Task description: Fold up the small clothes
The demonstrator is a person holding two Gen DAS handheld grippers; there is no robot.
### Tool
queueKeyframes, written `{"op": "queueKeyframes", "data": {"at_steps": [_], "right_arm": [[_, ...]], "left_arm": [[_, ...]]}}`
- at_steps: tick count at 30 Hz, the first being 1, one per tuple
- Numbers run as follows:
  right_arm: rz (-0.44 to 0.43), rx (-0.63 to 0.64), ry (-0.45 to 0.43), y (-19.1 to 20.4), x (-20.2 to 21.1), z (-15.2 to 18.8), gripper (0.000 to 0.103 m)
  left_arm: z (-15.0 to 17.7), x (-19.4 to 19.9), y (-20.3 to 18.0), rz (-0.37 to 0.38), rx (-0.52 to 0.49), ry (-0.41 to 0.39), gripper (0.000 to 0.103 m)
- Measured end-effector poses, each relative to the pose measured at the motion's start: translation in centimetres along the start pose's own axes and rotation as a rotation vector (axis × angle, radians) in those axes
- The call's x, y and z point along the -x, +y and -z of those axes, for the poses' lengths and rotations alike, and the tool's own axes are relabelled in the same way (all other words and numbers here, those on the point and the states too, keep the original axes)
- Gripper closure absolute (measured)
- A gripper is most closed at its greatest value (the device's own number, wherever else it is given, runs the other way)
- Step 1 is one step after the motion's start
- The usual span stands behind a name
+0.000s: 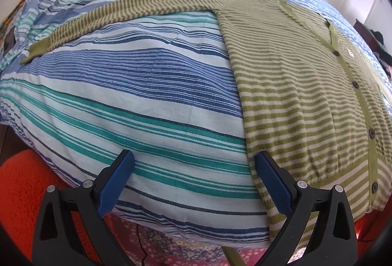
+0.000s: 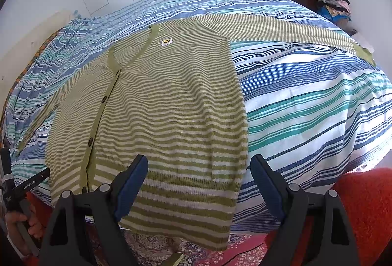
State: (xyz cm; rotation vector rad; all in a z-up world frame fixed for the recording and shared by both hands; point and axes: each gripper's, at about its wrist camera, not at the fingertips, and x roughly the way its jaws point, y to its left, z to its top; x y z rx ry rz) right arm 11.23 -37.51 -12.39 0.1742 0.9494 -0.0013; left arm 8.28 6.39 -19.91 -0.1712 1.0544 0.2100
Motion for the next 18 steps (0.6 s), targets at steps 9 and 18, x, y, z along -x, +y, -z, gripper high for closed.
{"op": "queueKeyframes", "data": {"at_steps": [9, 18], "right_arm": [[0.0, 0.001, 0.0, -0.01, 0.03, -0.01, 0.018], [-0.061, -0.038, 0.002, -0.54, 0.61, -0.64, 0.018]], "left_arm": [[0.0, 0.02, 0.01, 0.0, -0.001, 0.0, 0.003], [0.03, 0.0, 0.42, 0.012, 0.005, 0.002, 0.003]]}}
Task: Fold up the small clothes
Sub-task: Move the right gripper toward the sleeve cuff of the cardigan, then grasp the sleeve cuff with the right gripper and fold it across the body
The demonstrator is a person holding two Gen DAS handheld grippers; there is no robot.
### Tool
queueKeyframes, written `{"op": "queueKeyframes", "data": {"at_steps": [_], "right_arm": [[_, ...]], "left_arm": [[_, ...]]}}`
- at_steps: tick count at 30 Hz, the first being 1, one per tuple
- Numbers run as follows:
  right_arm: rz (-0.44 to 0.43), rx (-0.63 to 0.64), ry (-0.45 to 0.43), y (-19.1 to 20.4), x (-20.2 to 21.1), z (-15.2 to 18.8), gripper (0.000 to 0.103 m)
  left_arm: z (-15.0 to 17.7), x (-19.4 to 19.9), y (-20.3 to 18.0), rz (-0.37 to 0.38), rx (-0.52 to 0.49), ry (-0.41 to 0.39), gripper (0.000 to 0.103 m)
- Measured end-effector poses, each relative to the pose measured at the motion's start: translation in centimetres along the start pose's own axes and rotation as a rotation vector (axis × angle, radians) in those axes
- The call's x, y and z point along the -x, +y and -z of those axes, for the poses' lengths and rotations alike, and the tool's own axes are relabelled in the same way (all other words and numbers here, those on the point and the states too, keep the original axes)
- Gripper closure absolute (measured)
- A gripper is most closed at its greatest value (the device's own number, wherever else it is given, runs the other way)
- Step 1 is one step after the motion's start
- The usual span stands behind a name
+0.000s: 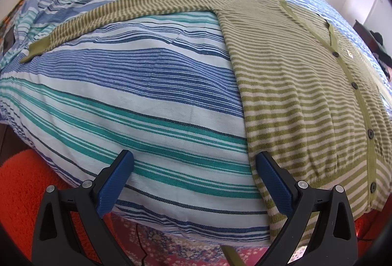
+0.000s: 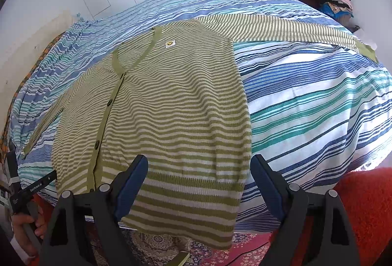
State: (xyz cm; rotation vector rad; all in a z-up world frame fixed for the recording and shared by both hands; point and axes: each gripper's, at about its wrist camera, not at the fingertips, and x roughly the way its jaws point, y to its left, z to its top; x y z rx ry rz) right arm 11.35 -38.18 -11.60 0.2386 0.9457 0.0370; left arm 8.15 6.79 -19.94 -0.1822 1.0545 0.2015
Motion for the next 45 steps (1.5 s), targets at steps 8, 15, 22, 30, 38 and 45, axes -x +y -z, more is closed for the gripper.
{"op": "queueKeyframes", "data": {"at_steps": [8, 15, 22, 30, 38, 45], "right_arm": [[-0.14, -0.383, -0.185, -14.3, 5.4, -8.6, 0.018], [-0.088, -0.766, -0.357, -34.3, 8.8, -15.1, 0.018], [-0.328, -1.085, -0.276, -41.8, 1.6, -13.1, 0.019], [-0.195, -1.15, -0.387, -44.8, -2.3, -14.6, 0.023], [-0.02, -1.122, -0.366, -45.9, -3.2, -16.6, 0.095], [-0.082, -0.918, -0.394, -41.8, 1.8, -21.2, 0.095]], "left_arm": [[0.2, 0.0, -0.1, -0.015, -0.005, -0.004, 0.003], [0.3, -0.1, -0.3, -0.031, -0.003, -0.011, 0.002], [0.0, -0.6, -0.9, -0.072, -0.009, 0.0, 0.0], [0.0, -0.8, -1.3, -0.106, -0.018, 0.0, 0.0], [0.1, -0.8, -1.4, -0.112, -0.016, -0.005, 0.0], [0.1, -0.8, -1.3, -0.1, -0.017, -0.013, 0.0]]}}
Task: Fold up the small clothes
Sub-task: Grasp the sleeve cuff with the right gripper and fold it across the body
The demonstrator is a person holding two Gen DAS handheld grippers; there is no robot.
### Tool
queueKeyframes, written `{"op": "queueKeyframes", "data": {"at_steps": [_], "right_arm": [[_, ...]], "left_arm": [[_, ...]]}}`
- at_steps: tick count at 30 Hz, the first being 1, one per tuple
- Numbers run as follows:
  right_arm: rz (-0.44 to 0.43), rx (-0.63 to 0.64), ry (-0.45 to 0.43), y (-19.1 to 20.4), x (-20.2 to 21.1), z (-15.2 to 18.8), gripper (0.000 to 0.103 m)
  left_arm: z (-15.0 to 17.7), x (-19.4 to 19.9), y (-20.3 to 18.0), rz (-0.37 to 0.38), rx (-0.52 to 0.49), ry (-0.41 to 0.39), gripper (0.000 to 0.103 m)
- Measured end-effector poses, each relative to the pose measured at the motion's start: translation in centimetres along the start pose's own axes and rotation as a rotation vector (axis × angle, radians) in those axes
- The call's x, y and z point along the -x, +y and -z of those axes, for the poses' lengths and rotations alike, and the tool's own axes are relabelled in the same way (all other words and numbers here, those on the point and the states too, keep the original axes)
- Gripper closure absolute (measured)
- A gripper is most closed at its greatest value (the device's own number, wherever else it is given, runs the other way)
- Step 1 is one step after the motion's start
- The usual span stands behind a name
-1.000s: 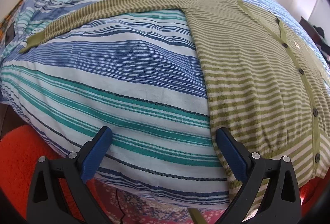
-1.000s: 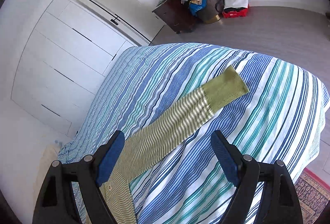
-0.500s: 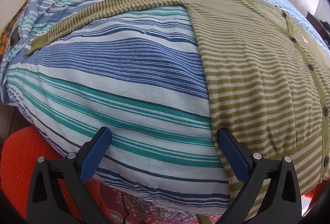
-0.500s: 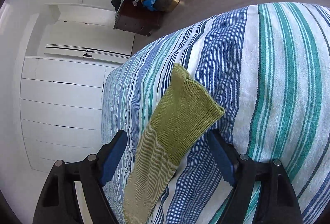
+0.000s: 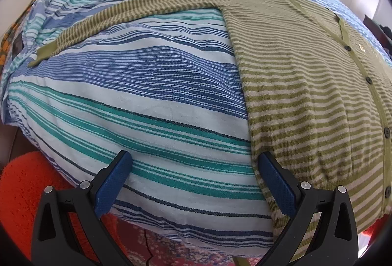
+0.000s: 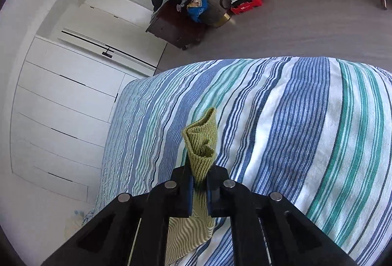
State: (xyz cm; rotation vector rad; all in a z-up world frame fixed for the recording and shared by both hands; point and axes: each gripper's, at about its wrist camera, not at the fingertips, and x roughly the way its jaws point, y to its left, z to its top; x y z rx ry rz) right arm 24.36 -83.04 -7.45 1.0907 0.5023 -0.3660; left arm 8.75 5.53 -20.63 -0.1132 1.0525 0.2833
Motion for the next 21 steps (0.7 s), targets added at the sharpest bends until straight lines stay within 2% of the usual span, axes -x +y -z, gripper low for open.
{"op": "queueKeyframes", "data": {"at_steps": [3, 6, 10, 13, 17, 21], "right_arm": [[-0.116, 0.142, 0.059, 8.2, 1.0, 1.7, 0.095], [-0.249, 0.252, 0.138, 17.1, 1.7, 6.1, 0.095], [-0.399, 0.372, 0.263, 28.2, 2.0, 15.7, 0.095], [-0.462, 0.465, 0.355, 34.8, 0.9, 23.8, 0.095], [-0.473, 0.575, 0.47, 39.6, -1.9, 34.9, 0.095], [-0.443, 0.683, 0.567, 40.1, -4.8, 46.2, 0.095]], "left_arm": [[-0.1, 0.0, 0.1, 0.009, 0.007, -0.006, 0.0], [-0.1, -0.1, 0.4, 0.029, 0.019, -0.006, 0.0], [-0.2, -0.1, 1.0, 0.066, 0.026, 0.0, 0.0], [-0.2, 0.0, 1.4, 0.097, 0.025, 0.002, 0.0], [-0.1, 0.3, 2.1, 0.135, 0.024, 0.007, 0.001], [-0.1, 0.4, 2.5, 0.155, 0.026, 0.012, 0.001]]}}
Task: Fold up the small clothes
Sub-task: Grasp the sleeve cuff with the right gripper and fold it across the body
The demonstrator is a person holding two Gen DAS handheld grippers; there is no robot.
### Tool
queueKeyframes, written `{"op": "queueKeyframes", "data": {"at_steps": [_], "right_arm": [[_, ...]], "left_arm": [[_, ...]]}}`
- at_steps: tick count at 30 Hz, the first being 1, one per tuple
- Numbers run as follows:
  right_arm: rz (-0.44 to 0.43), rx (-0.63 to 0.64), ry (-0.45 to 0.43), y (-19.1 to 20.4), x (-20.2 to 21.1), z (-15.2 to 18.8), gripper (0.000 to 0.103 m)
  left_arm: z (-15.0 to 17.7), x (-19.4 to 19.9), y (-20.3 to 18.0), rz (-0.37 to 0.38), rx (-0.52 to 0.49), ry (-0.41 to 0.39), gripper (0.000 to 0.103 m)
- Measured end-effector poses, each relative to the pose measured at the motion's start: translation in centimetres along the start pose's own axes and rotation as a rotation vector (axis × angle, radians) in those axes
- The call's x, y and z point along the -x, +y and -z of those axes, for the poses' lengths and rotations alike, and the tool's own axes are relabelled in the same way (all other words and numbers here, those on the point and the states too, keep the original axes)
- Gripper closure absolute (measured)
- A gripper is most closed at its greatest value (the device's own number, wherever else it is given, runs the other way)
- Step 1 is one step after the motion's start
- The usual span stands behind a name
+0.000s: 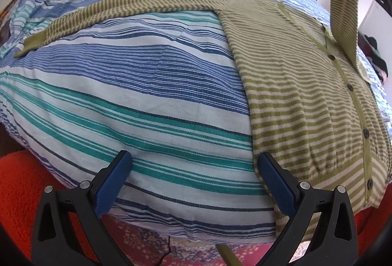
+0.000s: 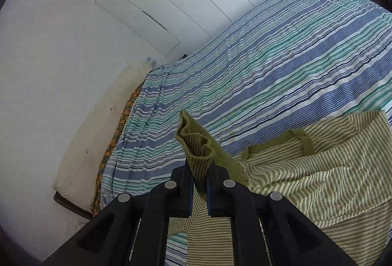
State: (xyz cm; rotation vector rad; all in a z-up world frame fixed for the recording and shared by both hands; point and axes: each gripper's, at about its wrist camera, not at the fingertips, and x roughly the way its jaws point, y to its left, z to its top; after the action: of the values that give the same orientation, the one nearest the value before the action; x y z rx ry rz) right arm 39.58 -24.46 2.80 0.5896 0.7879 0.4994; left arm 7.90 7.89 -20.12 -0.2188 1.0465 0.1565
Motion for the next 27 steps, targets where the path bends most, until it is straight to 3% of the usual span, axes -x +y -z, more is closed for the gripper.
{"op": "queueKeyframes", "data": {"at_steps": [2, 3, 5, 8, 10, 14, 16, 18, 19, 21, 22, 23, 25, 27], "right_arm": [[0.008, 0.057, 0.067, 1.2, -4.2, 3.9, 0.088], [0.004, 0.074, 0.132, 1.3, -6.4, 5.7, 0.068], [-0.037, 0.036, 0.322, 0.7, -11.0, 9.7, 0.003], [-0.09, 0.016, 0.434, -0.6, -12.9, 13.8, 0.002], [-0.086, 0.021, 0.435, -1.9, -11.7, 13.9, 0.003], [-0.015, -0.035, 0.29, -6.7, -6.2, 8.9, 0.006], [0.034, -0.126, 0.2, -10.5, -2.6, 5.8, 0.006], [0.065, -0.253, 0.163, -15.5, -0.2, 3.9, 0.006], [0.095, -0.319, 0.18, -18.3, 0.4, 3.7, 0.006], [0.316, -0.423, 0.25, -23.7, 1.5, 4.1, 0.01], [0.418, -0.437, 0.256, -25.7, 2.6, 4.7, 0.02], [0.416, -0.441, 0.232, -26.6, 3.6, 5.1, 0.038], [0.375, -0.408, 0.18, -26.4, 5.1, 5.1, 0.037], [0.417, -0.278, 0.156, -24.0, 6.2, 4.7, 0.026]], "left_arm": [[0.0, 0.0, 0.0, 0.0, -0.004, 0.001, 0.001], [0.1, 0.0, -0.1, -0.004, -0.007, 0.0, 0.001], [0.2, 0.0, -0.2, -0.011, -0.014, -0.001, 0.001], [0.4, 0.0, -0.3, -0.016, -0.018, -0.004, 0.001], [0.5, 0.0, -0.4, -0.018, -0.019, -0.005, 0.001], [0.4, -0.3, -0.6, -0.022, -0.02, 0.001, 0.001], [0.3, -0.5, -0.7, -0.024, -0.019, 0.003, 0.0], [0.2, -0.6, -0.8, -0.032, -0.022, 0.004, 0.0], [0.2, -0.7, -0.9, -0.036, -0.023, 0.003, 0.0], [0.2, -0.7, -1.0, -0.042, -0.024, 0.001, 0.0], [0.3, -0.7, -1.0, -0.043, -0.023, 0.0, 0.0], [0.3, -0.7, -0.9, -0.042, -0.023, -0.001, 0.0], [0.3, -0.8, -0.9, -0.043, -0.024, -0.003, 0.0], [0.2, -0.8, -0.9, -0.044, -0.027, -0.002, 0.0]]}}
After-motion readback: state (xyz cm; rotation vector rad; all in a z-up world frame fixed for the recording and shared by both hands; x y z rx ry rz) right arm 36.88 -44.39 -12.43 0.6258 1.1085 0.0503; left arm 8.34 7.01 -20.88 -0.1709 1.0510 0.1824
